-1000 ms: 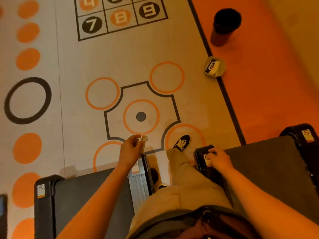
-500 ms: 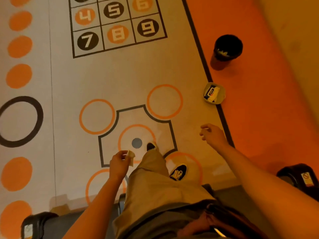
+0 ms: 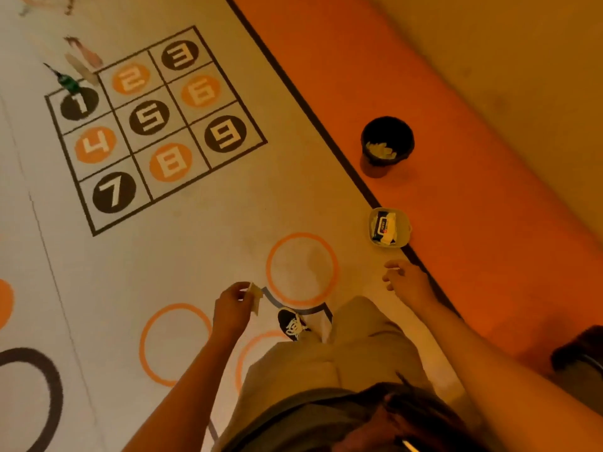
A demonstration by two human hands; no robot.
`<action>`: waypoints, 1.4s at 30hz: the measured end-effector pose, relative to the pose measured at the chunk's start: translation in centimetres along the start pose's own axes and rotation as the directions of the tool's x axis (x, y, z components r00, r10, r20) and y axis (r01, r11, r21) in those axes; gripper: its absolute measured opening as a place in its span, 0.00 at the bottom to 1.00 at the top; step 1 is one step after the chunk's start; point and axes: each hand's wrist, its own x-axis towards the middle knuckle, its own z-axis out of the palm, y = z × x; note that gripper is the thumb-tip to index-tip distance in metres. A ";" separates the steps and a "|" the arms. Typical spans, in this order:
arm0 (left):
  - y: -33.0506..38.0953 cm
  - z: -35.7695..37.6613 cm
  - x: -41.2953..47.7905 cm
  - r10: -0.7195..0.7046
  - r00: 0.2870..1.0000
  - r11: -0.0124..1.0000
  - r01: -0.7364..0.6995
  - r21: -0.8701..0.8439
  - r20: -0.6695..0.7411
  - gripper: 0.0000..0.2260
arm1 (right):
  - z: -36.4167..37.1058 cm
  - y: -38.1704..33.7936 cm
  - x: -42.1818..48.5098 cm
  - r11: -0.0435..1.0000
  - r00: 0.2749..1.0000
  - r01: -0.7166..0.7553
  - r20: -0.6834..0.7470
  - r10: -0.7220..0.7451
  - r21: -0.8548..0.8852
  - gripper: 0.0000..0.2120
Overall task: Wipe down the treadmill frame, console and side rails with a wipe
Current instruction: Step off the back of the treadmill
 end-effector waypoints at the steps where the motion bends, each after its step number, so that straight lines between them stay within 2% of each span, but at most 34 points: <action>1: 2.3 -0.5 2.1 0.035 0.999 0.999 -0.036 0.027 0.021 0.11 | -0.3 -0.5 0.8 0.999 0.999 -0.043 -0.011 0.043 0.027 0.11; 5: 11.3 -0.7 9.5 0.143 0.986 0.982 -0.152 0.112 0.092 0.12 | -1.8 -1.7 4.9 0.979 0.987 -0.147 -0.050 0.155 0.138 0.11; 9: 18.7 1.2 16.5 0.212 0.965 0.953 -0.239 0.188 0.152 0.13 | -3.6 -4.1 11.1 0.969 0.980 -0.177 -0.063 0.191 0.172 0.07; 15: 28.5 4.6 24.1 0.214 0.957 0.935 -0.259 0.243 0.196 0.14 | -8.3 -8.1 20.6 0.965 0.975 -0.186 -0.088 0.205 0.185 0.07; 19: 34.4 8.3 28.7 0.238 0.927 0.903 -0.321 0.284 0.291 0.13 | -10.6 -10.5 25.2 0.946 0.963 -0.212 -0.114 0.245 0.244 0.11; 23: 40.2 13.8 33.8 0.269 0.877 0.855 -0.408 0.320 0.398 0.12 | -11.9 -11.9 30.2 0.916 0.944 -0.250 -0.133 0.303 0.314 0.12; 25: 43.1 17.0 36.3 0.290 0.841 0.821 -0.464 0.333 0.456 0.12 | -12.3 -12.2 33.0 0.882 0.926 -0.272 -0.144 0.348 0.384 0.13; 29: 48.5 22.4 40.8 0.291 0.790 0.771 -0.527 0.356 0.539 0.12 | -13.4 -13.8 38.0 0.798 0.905 -0.255 -0.154 0.395 0.546 0.09; 33: 52.8 27.5 45.7 0.324 0.756 0.719 -0.588 0.371 0.569 0.11 | -14.2 -15.4 43.6 0.724 0.885 -0.202 -0.193 0.423 0.660 0.07; 36: 55.3 31.7 49.1 0.341 0.732 0.693 -0.620 0.368 0.590 0.09 | -14.4 -15.5 47.8 0.668 0.869 -0.219 -0.170 0.466 0.712 0.08; 39: 57.1 36.0 51.8 0.304 0.722 0.714 -0.604 0.353 0.622 0.10 | -14.0 -14.7 51.6 0.611 0.847 -0.241 -0.144 0.511 0.754 0.09; 42: 58.4 39.1 53.7 0.207 0.669 0.757 -0.572 0.317 0.714 0.07 | -13.7 -14.0 53.6 0.582 0.835 -0.248 -0.134 0.534 0.775 0.07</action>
